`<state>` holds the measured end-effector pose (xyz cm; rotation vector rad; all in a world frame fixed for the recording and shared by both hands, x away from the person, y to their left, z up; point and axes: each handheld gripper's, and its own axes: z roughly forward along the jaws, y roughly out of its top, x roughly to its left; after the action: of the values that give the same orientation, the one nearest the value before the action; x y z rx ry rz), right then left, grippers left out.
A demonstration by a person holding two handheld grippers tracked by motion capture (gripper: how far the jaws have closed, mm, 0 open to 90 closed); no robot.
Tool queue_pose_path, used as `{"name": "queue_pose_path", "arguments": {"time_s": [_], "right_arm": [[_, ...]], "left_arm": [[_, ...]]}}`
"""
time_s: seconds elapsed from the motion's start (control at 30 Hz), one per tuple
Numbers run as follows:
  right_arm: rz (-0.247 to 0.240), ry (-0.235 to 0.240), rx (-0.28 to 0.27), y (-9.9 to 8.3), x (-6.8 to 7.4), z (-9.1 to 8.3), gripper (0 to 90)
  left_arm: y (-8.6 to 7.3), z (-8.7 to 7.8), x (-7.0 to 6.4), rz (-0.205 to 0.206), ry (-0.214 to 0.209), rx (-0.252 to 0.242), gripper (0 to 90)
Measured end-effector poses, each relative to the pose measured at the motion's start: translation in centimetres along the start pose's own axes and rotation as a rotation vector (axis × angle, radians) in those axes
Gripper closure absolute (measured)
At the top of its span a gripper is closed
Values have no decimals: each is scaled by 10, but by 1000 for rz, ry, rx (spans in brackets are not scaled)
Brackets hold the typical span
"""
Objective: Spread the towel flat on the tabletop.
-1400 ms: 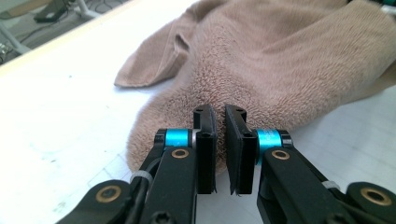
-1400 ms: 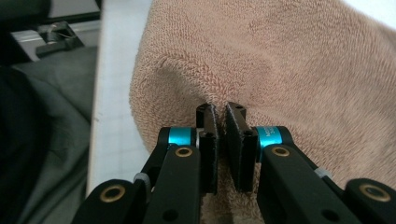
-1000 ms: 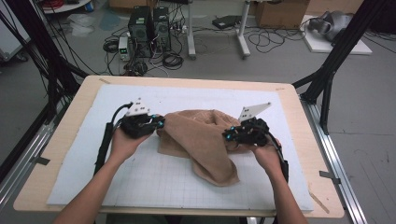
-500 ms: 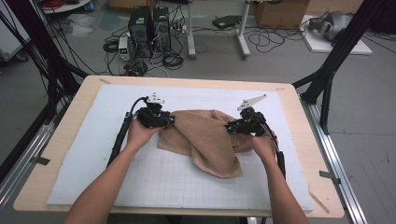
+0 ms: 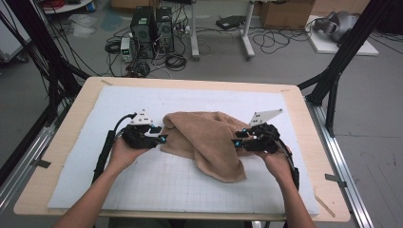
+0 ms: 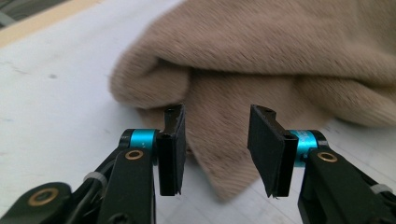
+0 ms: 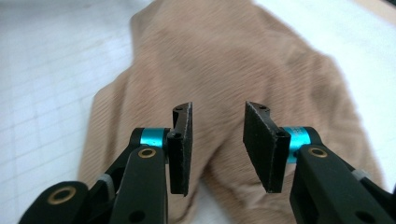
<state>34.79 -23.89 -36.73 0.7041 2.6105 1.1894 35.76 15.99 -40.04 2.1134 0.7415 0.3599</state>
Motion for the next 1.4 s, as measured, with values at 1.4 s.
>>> {"name": "queue_pose_path", "arguments": {"time_s": [1.4], "right_arm": [[-48, 78, 49, -26, 33, 37, 599]], "left_arm": [[-59, -58, -39, 68, -13, 50, 859]]}}
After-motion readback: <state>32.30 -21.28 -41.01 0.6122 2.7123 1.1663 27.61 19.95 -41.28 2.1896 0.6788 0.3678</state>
